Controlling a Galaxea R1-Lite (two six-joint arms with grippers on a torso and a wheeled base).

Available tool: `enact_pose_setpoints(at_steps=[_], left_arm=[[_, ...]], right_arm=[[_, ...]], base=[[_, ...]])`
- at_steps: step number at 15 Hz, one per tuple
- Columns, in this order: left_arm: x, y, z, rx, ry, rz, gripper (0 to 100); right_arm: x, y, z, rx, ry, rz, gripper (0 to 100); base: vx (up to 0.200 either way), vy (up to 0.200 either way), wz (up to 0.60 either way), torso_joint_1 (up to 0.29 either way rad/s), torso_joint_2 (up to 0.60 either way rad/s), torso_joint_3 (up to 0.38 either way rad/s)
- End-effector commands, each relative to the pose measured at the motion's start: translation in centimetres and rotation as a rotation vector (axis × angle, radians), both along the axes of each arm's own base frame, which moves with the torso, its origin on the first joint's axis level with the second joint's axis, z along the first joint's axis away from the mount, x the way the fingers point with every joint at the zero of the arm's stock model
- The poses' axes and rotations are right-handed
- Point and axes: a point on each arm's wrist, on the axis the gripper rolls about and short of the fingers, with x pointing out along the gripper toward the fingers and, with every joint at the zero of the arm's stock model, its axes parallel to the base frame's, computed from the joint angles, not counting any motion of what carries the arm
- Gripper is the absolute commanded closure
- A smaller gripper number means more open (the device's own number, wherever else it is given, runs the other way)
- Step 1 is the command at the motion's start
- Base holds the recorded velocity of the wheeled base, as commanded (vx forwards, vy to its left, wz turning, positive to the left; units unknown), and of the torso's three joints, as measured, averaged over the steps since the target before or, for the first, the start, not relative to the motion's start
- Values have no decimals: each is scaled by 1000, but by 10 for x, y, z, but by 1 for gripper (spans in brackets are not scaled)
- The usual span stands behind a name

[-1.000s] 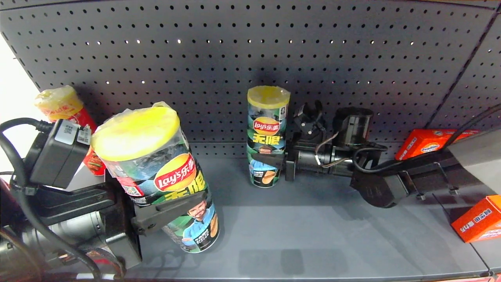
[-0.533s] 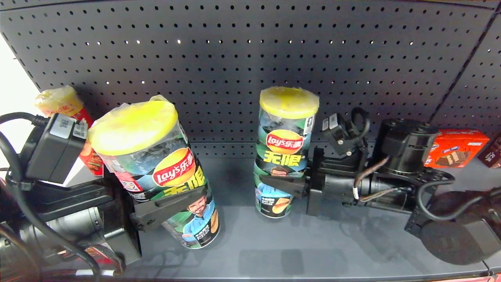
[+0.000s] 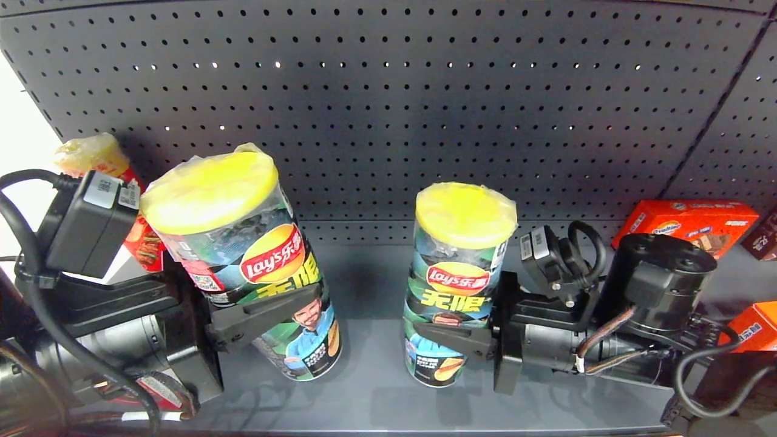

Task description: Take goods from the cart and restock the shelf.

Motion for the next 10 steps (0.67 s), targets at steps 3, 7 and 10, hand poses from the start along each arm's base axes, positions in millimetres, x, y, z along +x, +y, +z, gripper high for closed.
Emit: enact_pose_setpoints(at_steps=[3, 7, 10], left_arm=[[0, 0, 0, 0, -1, 1, 100], [0, 0, -1, 2, 4, 1, 100], [0, 0, -1, 1, 2, 1, 100]], right_arm=[[1, 10, -21, -34, 35, 5, 100], [-3, 10, -25, -47, 47, 13, 100], [-5, 7, -29, -67, 31, 15, 0]], base=[[0, 0, 0, 0, 0, 0], [0, 0, 0, 0, 0, 0], [0, 0, 0, 0, 0, 0]])
